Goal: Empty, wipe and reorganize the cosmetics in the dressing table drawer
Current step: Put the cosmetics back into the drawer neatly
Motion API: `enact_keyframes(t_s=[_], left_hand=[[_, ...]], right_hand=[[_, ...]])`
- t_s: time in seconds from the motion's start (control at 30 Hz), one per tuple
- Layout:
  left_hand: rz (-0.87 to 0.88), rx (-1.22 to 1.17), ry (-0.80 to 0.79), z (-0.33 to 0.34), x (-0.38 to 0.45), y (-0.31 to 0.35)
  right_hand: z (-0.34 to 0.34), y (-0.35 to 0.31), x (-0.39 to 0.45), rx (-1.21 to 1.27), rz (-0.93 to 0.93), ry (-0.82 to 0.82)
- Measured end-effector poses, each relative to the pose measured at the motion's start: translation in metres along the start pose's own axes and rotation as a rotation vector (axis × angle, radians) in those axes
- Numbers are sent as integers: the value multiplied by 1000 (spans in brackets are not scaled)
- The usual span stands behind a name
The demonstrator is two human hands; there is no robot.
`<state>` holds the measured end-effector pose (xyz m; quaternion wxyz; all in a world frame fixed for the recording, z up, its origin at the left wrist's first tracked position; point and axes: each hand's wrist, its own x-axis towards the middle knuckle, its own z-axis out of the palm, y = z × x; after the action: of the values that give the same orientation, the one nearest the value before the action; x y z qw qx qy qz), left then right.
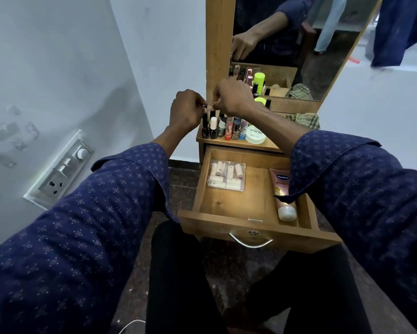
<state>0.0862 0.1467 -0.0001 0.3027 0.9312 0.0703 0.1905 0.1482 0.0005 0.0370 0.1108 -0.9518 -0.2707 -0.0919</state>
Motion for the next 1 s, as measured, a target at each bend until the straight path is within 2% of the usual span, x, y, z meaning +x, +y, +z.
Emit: enact_keyframes(t_s=[0.33, 0.47, 0.63, 0.77, 1.0], left_hand=[[-132, -258, 317, -23, -6, -10], [-77, -341, 367, -40, -16, -9], [5, -378, 333, -44, -43, -4], [-2, -413, 289, -28, -75, -4], [-30, -328, 106, 21, -129, -6]], right_hand=[[-26, -16, -15, 250, 96, 281], [-38, -21, -28, 465, 60, 347], [-33, -21, -53, 636, 101, 368], [-21, -16, -89, 725, 156, 345], [29, -6, -161, 685, 247, 299]])
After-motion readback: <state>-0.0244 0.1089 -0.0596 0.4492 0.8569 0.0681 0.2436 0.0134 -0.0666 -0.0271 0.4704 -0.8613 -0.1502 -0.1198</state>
